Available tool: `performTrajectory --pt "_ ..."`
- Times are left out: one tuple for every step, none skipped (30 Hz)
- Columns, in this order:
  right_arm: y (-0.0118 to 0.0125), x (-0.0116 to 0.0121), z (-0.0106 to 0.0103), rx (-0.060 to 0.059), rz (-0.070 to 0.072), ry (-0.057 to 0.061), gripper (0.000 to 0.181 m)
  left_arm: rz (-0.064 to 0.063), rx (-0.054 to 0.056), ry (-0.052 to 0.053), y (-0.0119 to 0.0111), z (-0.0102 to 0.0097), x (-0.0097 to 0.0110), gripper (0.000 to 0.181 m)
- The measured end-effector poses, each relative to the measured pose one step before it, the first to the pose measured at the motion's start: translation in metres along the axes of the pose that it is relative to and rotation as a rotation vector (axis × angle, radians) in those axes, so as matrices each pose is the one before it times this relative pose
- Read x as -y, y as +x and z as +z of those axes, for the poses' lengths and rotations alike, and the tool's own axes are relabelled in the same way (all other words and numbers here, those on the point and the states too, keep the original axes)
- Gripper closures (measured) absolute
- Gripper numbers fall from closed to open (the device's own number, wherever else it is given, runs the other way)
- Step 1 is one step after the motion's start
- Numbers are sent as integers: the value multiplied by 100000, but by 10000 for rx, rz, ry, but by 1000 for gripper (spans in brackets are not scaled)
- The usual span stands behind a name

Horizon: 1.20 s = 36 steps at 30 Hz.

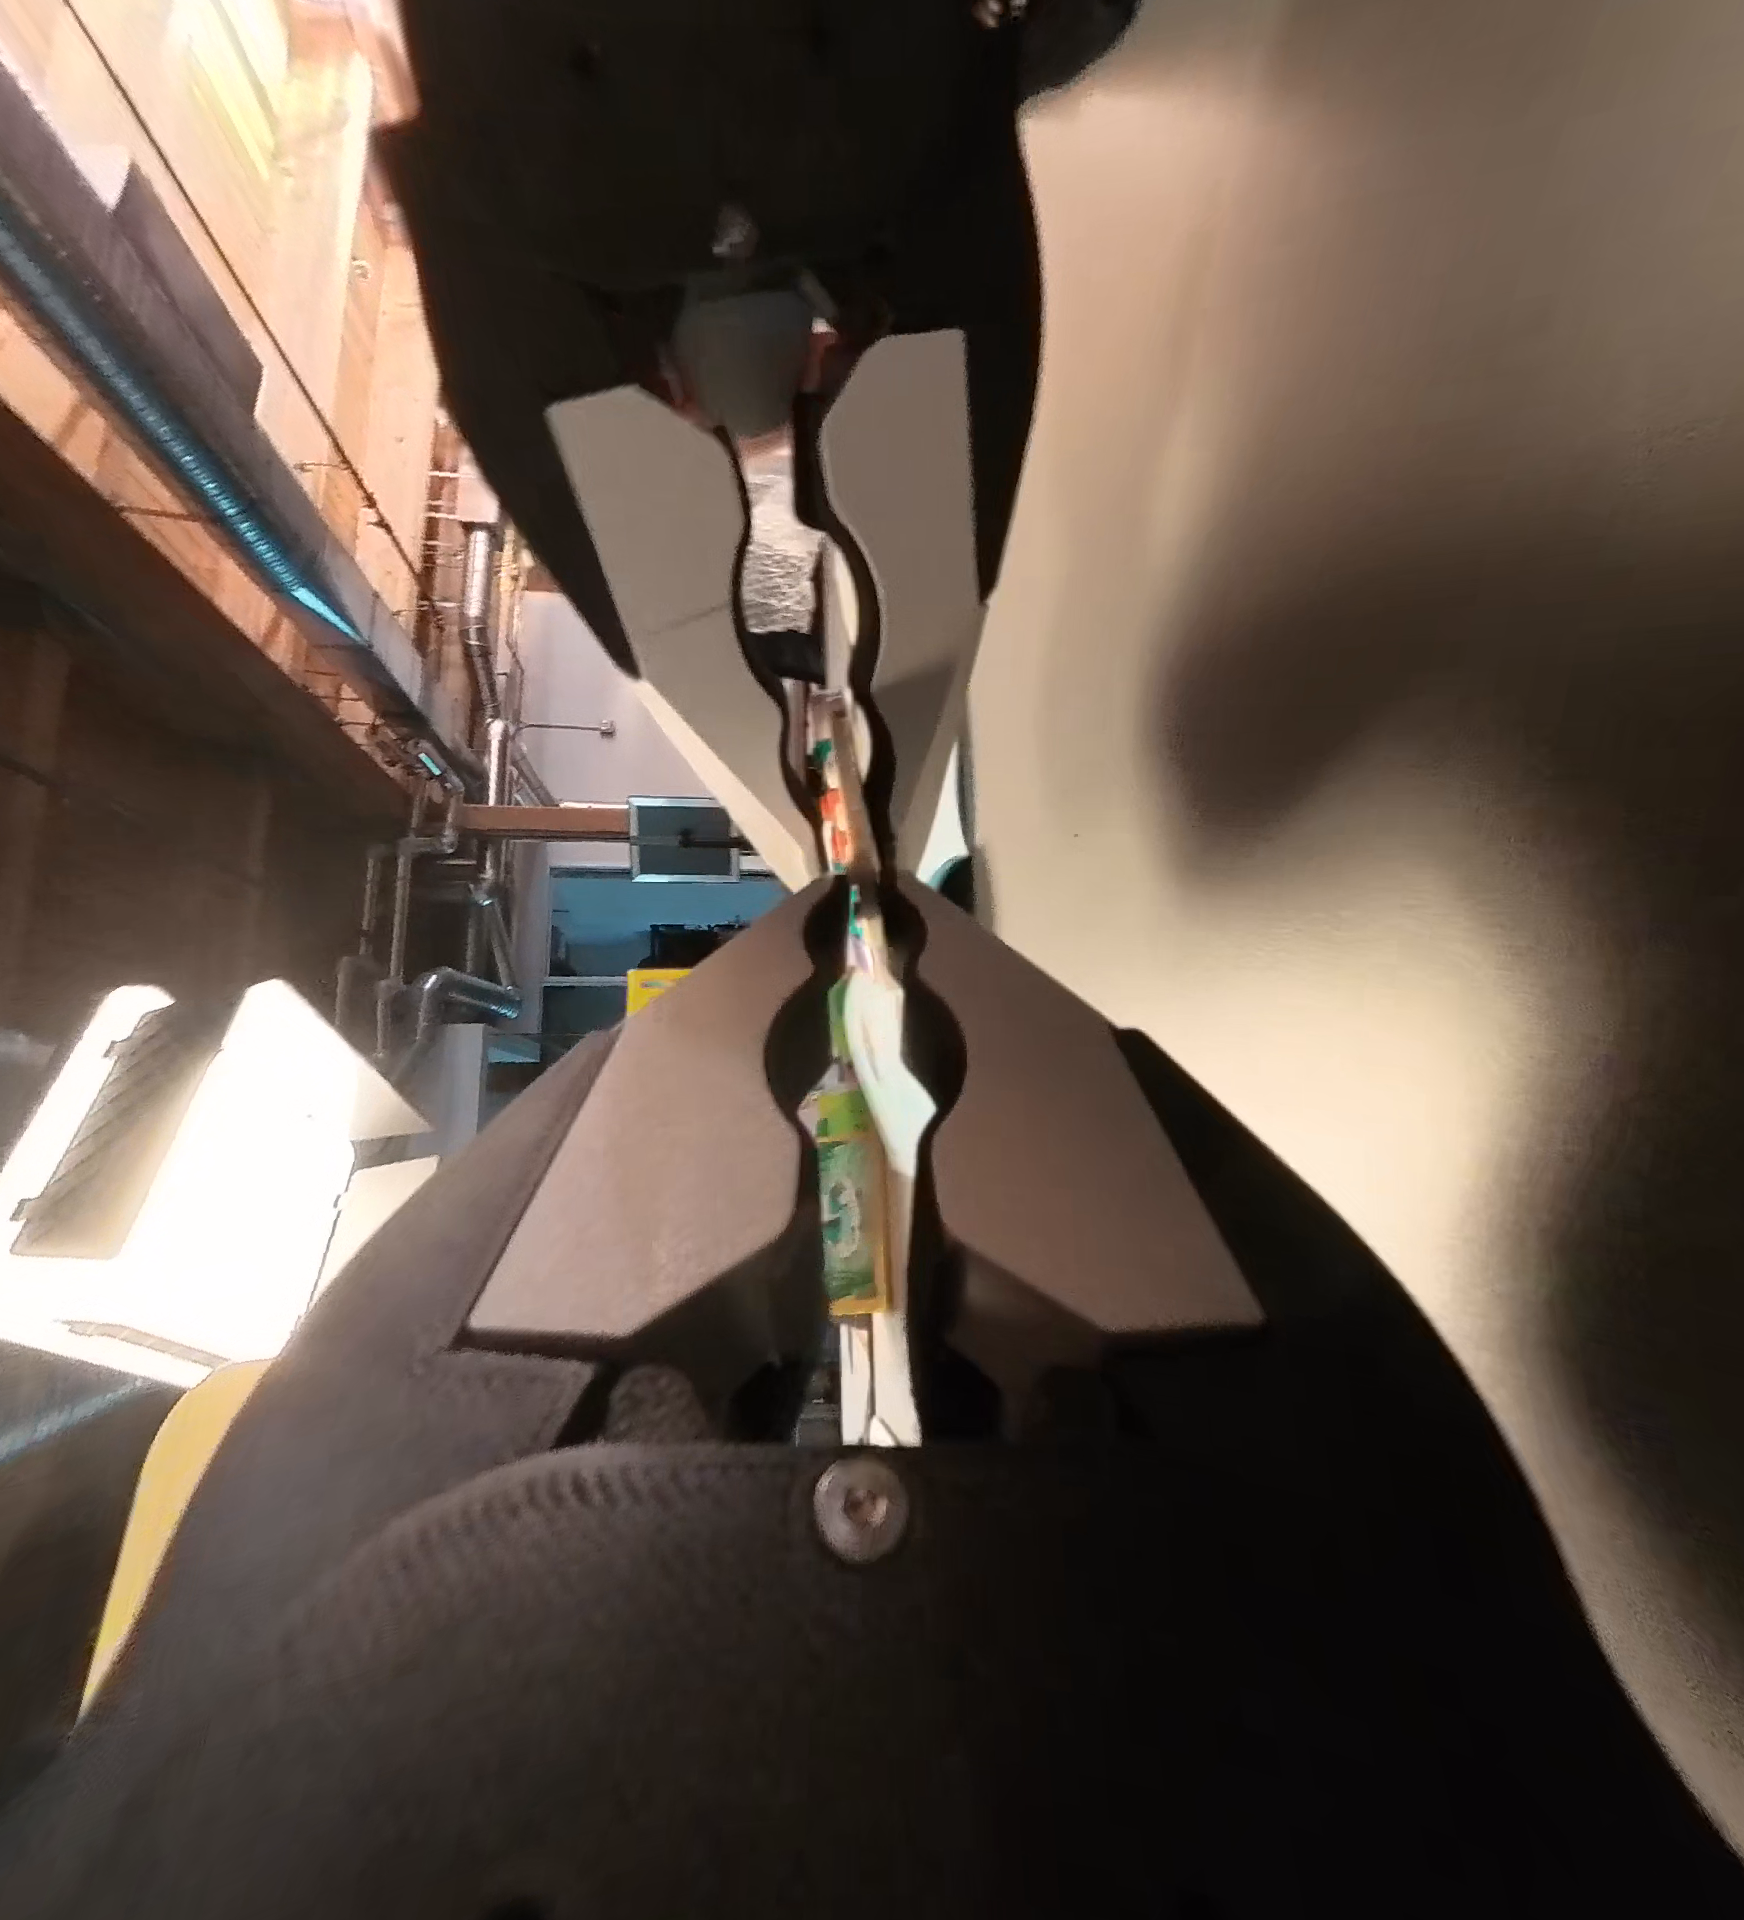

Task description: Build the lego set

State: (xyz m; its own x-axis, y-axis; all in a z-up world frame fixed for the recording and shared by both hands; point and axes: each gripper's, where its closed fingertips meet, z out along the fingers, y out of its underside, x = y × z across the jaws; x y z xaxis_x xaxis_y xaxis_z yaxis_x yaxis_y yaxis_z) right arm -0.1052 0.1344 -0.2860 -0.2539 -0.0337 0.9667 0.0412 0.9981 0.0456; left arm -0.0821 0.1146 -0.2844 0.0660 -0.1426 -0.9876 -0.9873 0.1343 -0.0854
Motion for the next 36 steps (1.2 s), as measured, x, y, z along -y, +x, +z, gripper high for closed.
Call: performTrajectory --pt "-214 -14 2 178 193 -17 172 57 -41 10 157 55 69 176" --pt "-58 -8 -43 70 99 11 172 47 -43 46 133 35 118 176" --pt "-75 -5 -38 92 53 12 172 -7 -63 23 122 47 77 176" --pt "-162 -31 -16 121 62 -16 173 -42 -80 8 118 46 37 176" --pt "-146 -13 1 87 65 -3 173 -40 -89 6 128 33 25 176" --pt "-180 -27 37 86 45 -6 173 -13 -86 -7 151 49 -10 176" --pt "-120 -26 43 57 63 1 174 10 -26 -7 82 35 -19 176" --pt "-71 -23 46 50 118 38 174 -2 4 7 9 33 -26 176" --pt "-83 -13 46 125 229 89 174 -75 2 26 -20 37 -24 175" --pt "-152 -42 62 284 546 113 172 -187 9 7 -103 50 -94 175" --pt "-147 -41 90 343 767 164 172 -250 -37 5 -117 23 -106 175" --pt "-97 78 56 340 769 292 172 -293 -27 50 -162 -32 -44 175" --pt "-50 90 34 302 674 294 172 -328 -31 14 -162 -23 -83 175" --pt "-29 59 4 261 578 257 172 -304 -91 -42 -74 -15 -190 175" --pt "125 113 -64 156 544 293 170 -281 -70 45 -81 -18 -55 175" --pt "149 205 -89 123 514 326 167 -257 5 50 -188 -26 20 176" --pt "57 143 -102 155 440 251 164 -218 -50 11 -113 -4 -9 176" --pt "44 -11 -56 107 300 99 164 -197 -49 28 -58 12 11 177" --pt "105 -143 -36 1 109 6 163 -133 -37 -12 -36 1 -68 177" --pt "86 -197 -56 -59 -51 -42 164 -70 -39 -6 -20 -11 -54 177" --pt "28 -188 -48 -59 -128 -36 166 -71 -61 4 32 -10 -45 177" --pt "-12 -89 -76 -57 -130 28 167 -114 -75 21 48 -6 4 177" --pt "-41 -2 -72 -41 -105 78 168 -154 -67 59 10 -5 72 177" --pt "23 31 -61 -78 -94 69 169 -171 -50 63 -27 -19 93 177" --pt "23 19 -43 -82 -171 24 173 -194 -43 61 -52 -34 66 177" --pt "-5 10 -41 -75 -277 -18 174 -176 -82 58 -19 -33 49 177" --pt "-60 -16 4 -29 -235 -82 174 -97 -118 7 110 -9 -35 177" --pt "-62 -62 43 17 -115 -127 174 42 -14 -33 52 15 -82 177" --pt "-1 -13 49 -43 -74 -40 174 154 53 -30 -2 16 -48 177" --pt "-7 -21 58 -40 13 11 174 116 33 -49 18 35 -55 177" --pt "102 -5 16 -127 88 26 174 11 58 -10 -87 27 10 177" --pt "212 104 -22 -242 -35 93 172 -18 46 19 -134 -43 37 177" --pt "134 170 -43 -210 -196 90 162 -9 -36 -16 6 -29 -43 177" --pt "36 135 20 -111 -179 12 143 -17 -35 -72 35 21 -140 177" --pt "-391 44 76 187 -142 -67 140 46 9 -23 -1 -4 -52 177" --pt "-292 105 83 90 -155 -1 143 57 37 43 -36 -14 82 177"
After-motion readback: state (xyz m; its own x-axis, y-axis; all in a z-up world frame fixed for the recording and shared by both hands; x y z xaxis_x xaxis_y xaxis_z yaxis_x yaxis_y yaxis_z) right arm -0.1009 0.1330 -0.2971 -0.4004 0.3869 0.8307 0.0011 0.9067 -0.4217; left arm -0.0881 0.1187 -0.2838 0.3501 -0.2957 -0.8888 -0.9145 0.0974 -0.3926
